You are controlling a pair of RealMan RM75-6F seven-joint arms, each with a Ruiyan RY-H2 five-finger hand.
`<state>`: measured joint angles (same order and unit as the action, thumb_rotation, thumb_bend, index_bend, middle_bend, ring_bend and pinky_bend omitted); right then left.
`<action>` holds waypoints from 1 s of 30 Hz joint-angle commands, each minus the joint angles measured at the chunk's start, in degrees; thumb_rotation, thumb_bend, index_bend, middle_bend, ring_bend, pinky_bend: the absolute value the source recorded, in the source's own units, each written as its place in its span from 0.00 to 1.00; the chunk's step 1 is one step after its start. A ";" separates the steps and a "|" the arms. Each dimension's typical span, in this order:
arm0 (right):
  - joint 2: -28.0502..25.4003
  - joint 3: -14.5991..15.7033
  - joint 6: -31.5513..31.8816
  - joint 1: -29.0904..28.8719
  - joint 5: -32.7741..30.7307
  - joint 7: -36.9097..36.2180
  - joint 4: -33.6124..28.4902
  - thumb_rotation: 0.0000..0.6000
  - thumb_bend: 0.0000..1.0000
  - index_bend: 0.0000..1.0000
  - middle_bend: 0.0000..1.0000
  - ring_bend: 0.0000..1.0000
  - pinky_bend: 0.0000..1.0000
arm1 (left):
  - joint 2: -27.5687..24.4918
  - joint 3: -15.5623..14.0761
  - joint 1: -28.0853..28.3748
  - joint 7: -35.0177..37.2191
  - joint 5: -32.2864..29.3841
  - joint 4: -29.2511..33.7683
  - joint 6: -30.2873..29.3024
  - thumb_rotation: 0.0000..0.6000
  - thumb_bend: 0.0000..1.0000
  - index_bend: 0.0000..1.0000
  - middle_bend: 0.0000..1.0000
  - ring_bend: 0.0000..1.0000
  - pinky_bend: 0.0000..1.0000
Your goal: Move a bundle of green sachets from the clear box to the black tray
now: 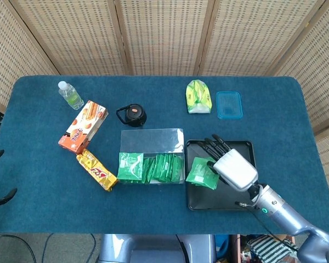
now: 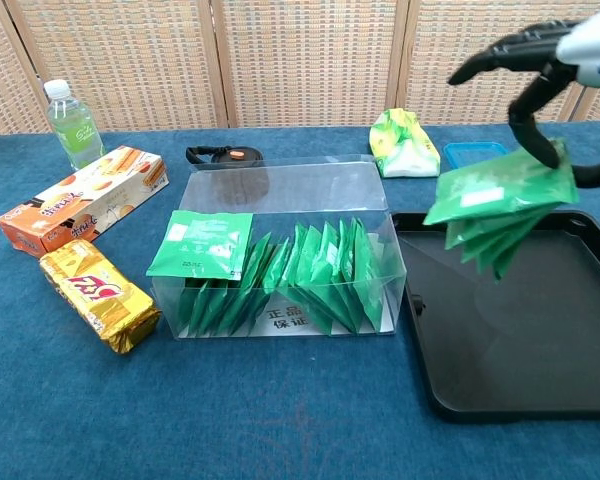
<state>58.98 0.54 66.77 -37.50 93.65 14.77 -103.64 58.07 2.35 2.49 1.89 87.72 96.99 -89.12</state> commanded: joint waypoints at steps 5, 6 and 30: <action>-2.88 -0.44 0.14 3.63 -4.98 7.03 -0.69 1.00 0.44 0.00 0.00 0.00 0.00 | 0.12 -0.09 0.04 -0.54 0.01 0.20 0.18 1.00 0.23 0.00 0.00 0.00 0.00; -3.29 -0.79 0.82 4.07 -5.35 6.85 -1.01 1.00 0.44 0.00 0.00 0.00 0.00 | 0.11 -0.09 0.03 -0.55 0.00 0.22 0.17 1.00 0.23 0.00 0.00 0.00 0.00; 5.86 2.09 28.29 28.16 -2.41 -12.82 7.83 1.00 0.00 0.00 0.00 0.00 0.00 | 0.98 -1.21 -0.99 -2.23 3.85 -0.11 -2.65 1.00 0.23 0.00 0.00 0.00 0.00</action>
<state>64.05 2.21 94.57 -10.30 91.71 2.24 -96.26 58.99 1.21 1.59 -0.23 91.45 96.92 -91.66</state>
